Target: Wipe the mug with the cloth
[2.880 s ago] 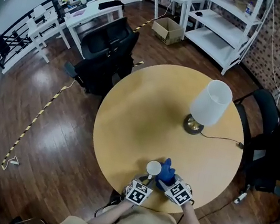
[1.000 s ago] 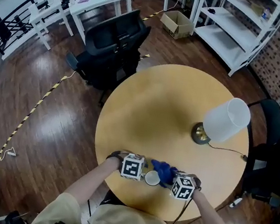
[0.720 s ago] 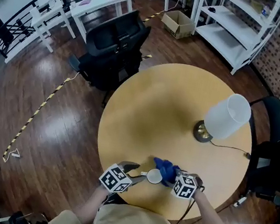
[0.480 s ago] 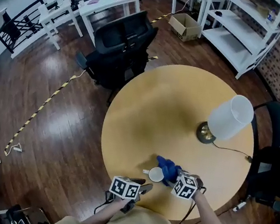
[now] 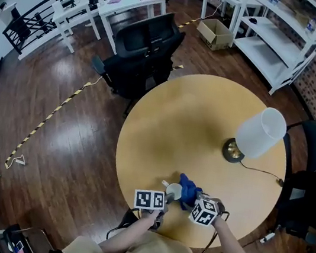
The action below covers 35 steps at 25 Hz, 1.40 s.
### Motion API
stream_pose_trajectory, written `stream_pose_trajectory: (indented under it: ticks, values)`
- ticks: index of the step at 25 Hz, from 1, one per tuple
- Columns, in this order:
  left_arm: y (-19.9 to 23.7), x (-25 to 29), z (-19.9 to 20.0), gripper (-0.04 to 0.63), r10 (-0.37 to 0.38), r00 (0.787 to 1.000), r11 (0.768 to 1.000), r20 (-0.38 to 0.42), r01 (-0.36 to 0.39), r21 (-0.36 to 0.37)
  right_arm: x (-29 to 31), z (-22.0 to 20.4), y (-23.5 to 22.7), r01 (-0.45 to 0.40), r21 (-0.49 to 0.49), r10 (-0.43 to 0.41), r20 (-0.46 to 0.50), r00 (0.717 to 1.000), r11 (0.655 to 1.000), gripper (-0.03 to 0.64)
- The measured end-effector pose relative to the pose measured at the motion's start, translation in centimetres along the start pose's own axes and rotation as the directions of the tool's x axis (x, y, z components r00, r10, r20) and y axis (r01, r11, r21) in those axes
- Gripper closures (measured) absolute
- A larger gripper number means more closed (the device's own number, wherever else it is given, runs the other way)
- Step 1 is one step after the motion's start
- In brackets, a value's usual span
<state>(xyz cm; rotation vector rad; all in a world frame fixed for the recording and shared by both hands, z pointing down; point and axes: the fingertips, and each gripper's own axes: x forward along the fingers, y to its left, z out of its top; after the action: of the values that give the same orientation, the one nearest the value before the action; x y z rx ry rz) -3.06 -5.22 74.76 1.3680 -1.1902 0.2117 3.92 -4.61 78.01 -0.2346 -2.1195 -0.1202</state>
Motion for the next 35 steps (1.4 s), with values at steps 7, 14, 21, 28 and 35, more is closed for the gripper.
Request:
stream_pose_trajectory:
  ticks: [7,14,21,28,35]
  values:
    - [-0.4,0.0,-0.1,0.463,0.047,0.975,0.953,-0.219,0.022,0.302,-0.4,-0.2,-0.9,0.008,-0.045,-0.009,-0.026,1.0,0.999,0.543]
    - [-1.0,1.1,0.0,0.555,0.193,0.917,0.706,-0.35,0.118,0.698,0.1,0.1,-1.3,-0.046,-0.271,0.014,-0.119,0.993,0.961,0.543]
    - [-1.6,2.0,1.4,0.568,0.271,0.903,0.558,-0.334,0.135,0.819,-0.1,-0.2,-0.9,-0.093,-0.222,0.066,-0.128,0.99,0.971,0.543]
    - [-3.7,2.3,0.3,0.558,0.247,0.939,0.437,-0.239,0.112,0.892,-6.5,-2.3,-5.5,-0.049,0.505,-0.047,0.176,0.983,0.861,0.543]
    - [-3.6,2.6,-0.2,0.566,0.237,0.958,0.348,-0.163,0.073,0.935,-5.9,5.5,-4.8,-0.129,0.484,-0.088,0.401,0.912,0.866,0.543]
